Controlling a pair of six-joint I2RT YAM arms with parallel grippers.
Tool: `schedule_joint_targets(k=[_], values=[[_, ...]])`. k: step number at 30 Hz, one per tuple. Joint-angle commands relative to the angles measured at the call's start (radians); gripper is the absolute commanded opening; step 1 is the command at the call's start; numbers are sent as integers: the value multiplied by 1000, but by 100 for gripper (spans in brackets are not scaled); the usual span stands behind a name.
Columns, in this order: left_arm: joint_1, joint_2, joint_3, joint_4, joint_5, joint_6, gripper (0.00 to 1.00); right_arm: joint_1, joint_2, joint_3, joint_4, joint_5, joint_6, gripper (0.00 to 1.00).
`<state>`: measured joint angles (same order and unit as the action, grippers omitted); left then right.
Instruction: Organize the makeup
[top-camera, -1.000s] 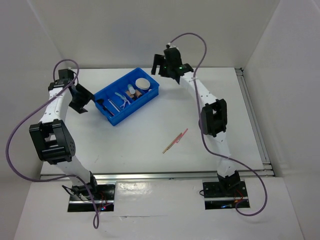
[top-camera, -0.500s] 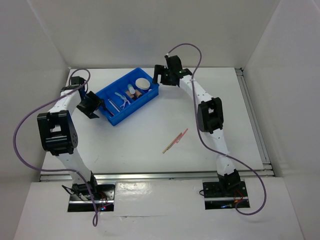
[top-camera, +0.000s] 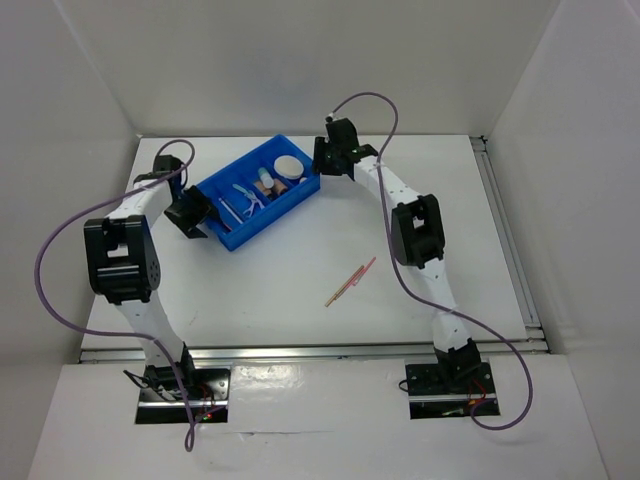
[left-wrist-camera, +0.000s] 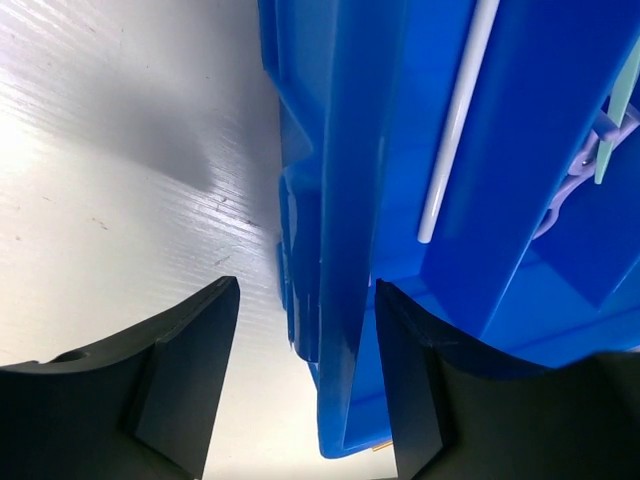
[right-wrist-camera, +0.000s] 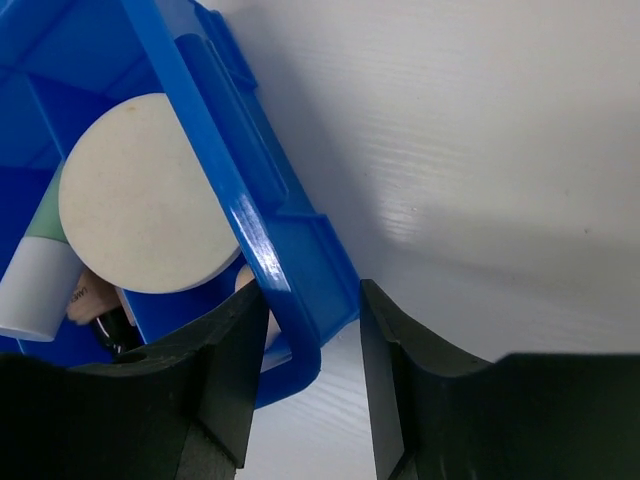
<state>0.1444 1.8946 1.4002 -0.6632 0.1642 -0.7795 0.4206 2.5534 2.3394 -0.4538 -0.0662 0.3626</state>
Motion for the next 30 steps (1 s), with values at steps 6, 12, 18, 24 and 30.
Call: schedule_joint_targets(k=[6, 12, 18, 24, 30], values=[[-68, -29, -13, -9, -17, 54, 68, -5, -244, -351, -46, 210, 12, 45], [-175, -89, -105, 1, -48, 43, 67, -25, -438, -618, -16, 250, 30, 45], [-273, -183, -130, -42, -106, 25, 67, -36, -551, -712, -16, 259, 19, 46], [-332, -322, -24, -154, -261, 16, 70, -36, -608, -640, -97, 278, -10, 92], [-463, -414, 66, -187, -393, 115, 70, -57, -823, -653, -118, 256, -10, 100]])
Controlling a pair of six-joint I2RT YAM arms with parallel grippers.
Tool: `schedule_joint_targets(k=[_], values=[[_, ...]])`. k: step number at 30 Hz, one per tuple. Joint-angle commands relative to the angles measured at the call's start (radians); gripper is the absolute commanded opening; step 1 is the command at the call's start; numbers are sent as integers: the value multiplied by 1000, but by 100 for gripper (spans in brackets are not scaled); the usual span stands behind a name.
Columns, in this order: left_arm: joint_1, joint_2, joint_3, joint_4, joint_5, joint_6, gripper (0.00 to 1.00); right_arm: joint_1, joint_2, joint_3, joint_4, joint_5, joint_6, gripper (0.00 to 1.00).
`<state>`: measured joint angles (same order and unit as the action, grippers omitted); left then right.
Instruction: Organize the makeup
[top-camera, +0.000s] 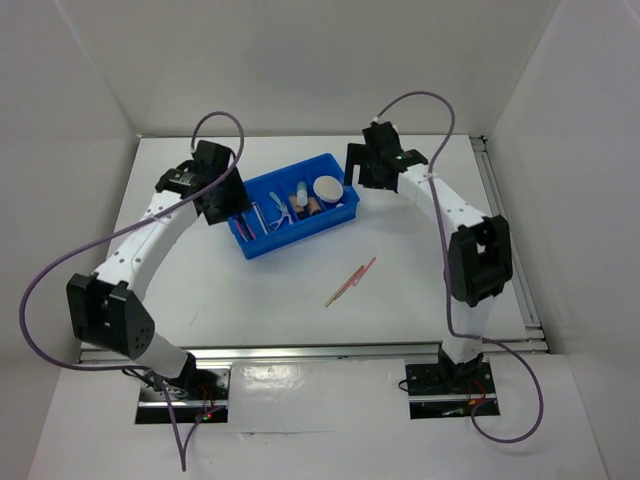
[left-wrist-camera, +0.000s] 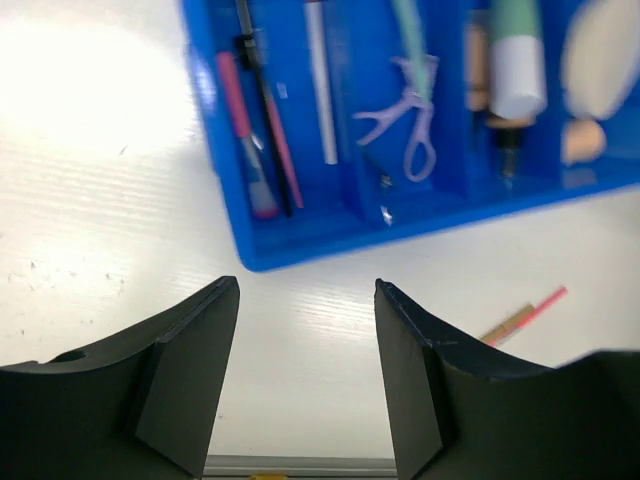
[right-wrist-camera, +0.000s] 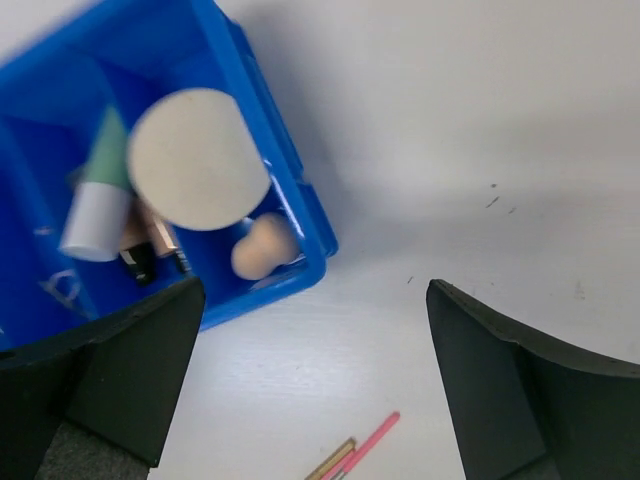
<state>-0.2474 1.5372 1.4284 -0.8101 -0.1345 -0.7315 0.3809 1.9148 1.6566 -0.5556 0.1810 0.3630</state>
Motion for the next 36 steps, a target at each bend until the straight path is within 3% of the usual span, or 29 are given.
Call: schedule_joint_targets(k=[1, 4, 8, 11, 20, 36], values=[[-104, -66, 38, -9, -94, 96, 70, -31, -222, 7, -17, 9, -10, 100], [-328, -57, 27, -20, -151, 162, 66, -62, -400, -151, -7, 0, 22, 100], [-522, 64, 46, -47, -171, 153, 56, -100, -682, -430, -15, 80, 59, 100], [-613, 145, 32, 6, -93, 153, 56, -137, -816, -535, -75, 106, 74, 100], [-719, 343, 40, 118, -39, 201, 53, -198, -938, -575, -205, 84, 76, 100], [-688, 549, 165, 161, -34, 182, 47, -217, -956, -575, -230, 132, 62, 100]])
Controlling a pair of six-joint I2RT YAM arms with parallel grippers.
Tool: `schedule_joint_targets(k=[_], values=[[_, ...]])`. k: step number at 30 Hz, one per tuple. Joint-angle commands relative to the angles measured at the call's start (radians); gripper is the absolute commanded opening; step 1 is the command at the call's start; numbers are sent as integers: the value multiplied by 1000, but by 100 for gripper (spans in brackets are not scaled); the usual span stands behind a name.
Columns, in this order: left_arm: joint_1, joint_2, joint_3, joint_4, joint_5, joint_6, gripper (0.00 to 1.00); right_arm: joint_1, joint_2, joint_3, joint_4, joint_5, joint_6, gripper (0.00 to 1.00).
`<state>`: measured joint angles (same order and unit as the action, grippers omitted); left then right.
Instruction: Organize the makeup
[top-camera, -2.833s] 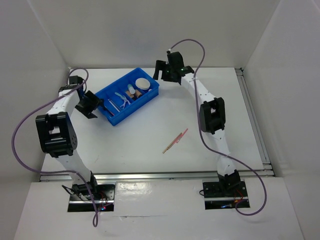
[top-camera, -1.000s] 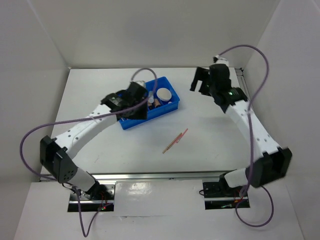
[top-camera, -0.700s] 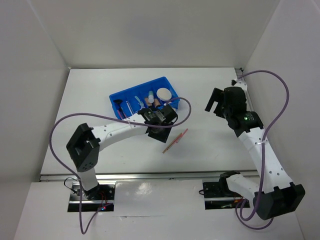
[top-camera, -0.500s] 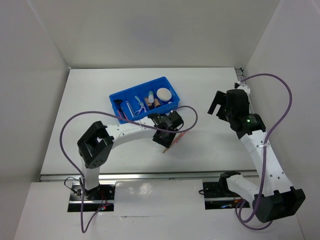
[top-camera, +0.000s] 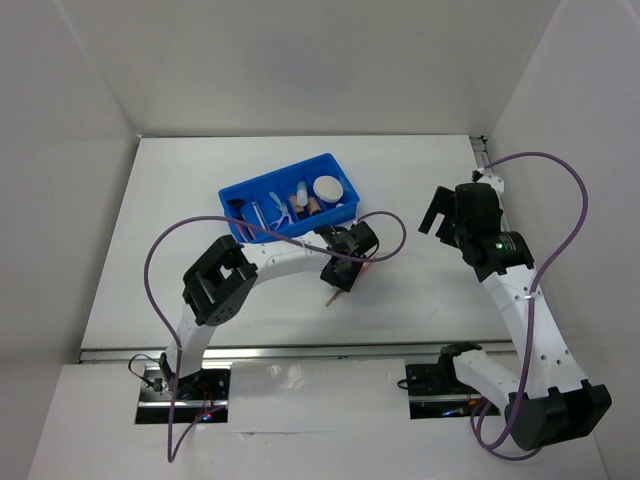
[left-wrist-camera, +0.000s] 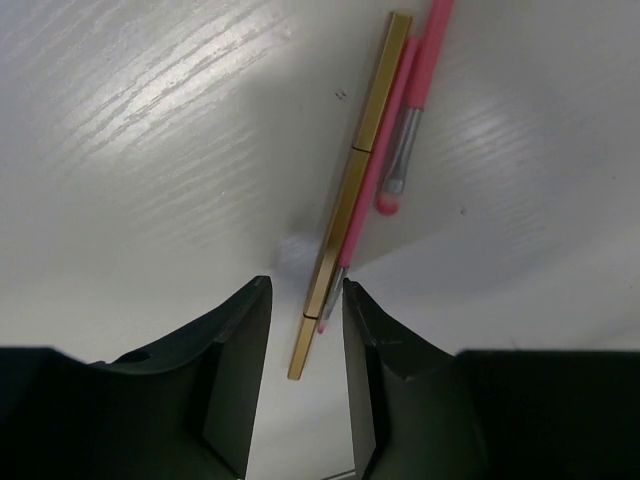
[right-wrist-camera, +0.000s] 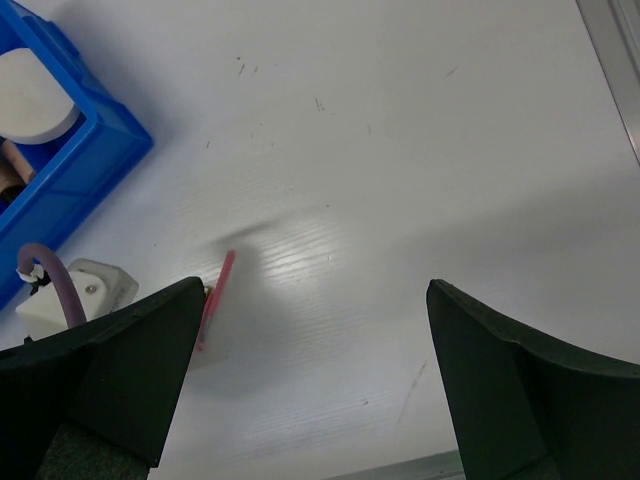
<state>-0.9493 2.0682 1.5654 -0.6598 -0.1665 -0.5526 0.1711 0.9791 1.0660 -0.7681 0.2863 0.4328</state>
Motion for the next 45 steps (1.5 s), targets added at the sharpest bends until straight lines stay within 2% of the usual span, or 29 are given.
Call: schedule_joint_targets(k=[1, 12, 18, 35, 39, 40, 45], values=[[24, 29, 28, 11, -2, 3, 47, -7, -20, 15, -17, 27, -8, 100], [43, 47, 19, 29, 18, 3, 46, -7, 7, 6, -8, -4, -8, 100], [61, 47, 8, 29, 9, 3, 42, -7, 16, -3, 1, -13, -8, 100], [130, -36, -122, 68, 18, 3, 43, -7, 44, -3, 10, -62, -8, 100], [130, -80, -143, 87, 39, 3, 53, -7, 44, -3, 20, -62, -8, 100], [130, -80, -143, 88, 39, 3, 59, -7, 44, -3, 20, -62, -8, 100], [130, -80, -130, 88, 48, 3, 60, -7, 53, -12, 20, -72, -8, 100]])
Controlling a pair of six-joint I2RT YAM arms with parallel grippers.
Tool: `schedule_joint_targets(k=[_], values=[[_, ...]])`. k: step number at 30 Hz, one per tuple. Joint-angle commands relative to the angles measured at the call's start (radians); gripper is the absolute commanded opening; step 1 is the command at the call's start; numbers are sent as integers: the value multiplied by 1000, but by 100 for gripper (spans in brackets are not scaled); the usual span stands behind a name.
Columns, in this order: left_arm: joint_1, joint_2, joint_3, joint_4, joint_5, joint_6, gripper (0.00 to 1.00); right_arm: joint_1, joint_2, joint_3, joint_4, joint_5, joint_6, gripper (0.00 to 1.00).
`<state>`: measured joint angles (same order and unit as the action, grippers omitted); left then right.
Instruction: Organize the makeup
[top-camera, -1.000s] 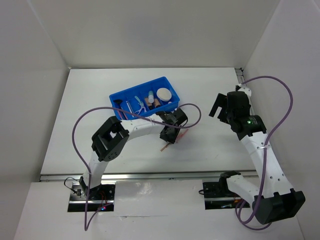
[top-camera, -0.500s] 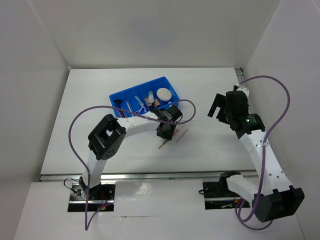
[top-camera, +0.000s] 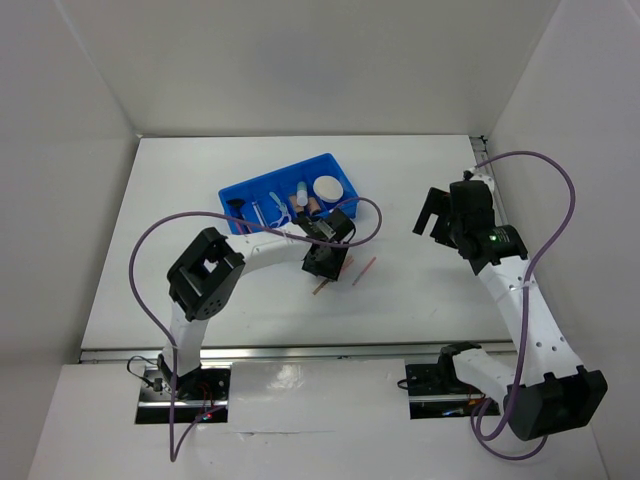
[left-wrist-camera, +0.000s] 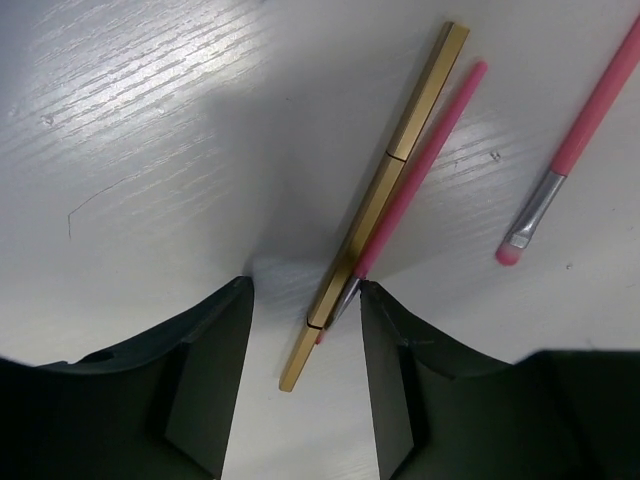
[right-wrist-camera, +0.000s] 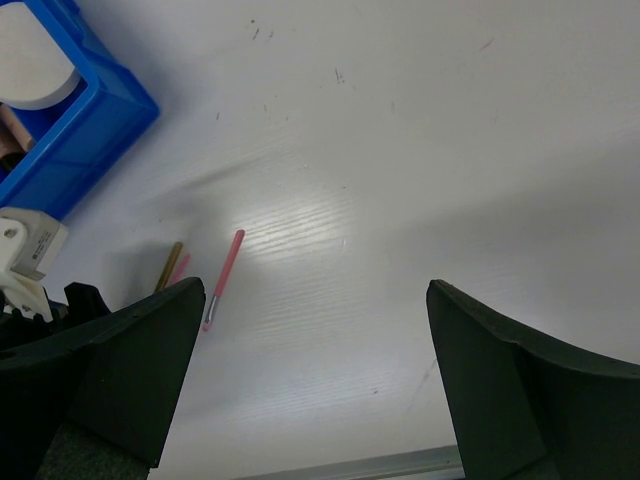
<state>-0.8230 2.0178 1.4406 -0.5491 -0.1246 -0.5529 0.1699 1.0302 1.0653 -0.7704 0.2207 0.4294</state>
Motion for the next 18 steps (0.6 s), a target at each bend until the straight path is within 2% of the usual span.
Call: schedule_joint_targets(k=[1, 4, 9, 13, 18], values=[[4, -30, -5, -23, 6, 13, 60, -6, 2, -11, 22, -6, -4, 100], [4, -46, 21, -34, 5, 24, 59, -6, 2, -11, 22, -6, -4, 100], [-76, -90, 98, -55, -18, 42, 56, -6, -7, -30, 22, 29, 31, 100], [-99, -36, 174, -55, 51, 32, 53, -6, -54, -41, 22, 60, 54, 100], [-99, 70, 262, -45, 51, 11, 54, -6, -87, -41, -10, 98, 54, 100]])
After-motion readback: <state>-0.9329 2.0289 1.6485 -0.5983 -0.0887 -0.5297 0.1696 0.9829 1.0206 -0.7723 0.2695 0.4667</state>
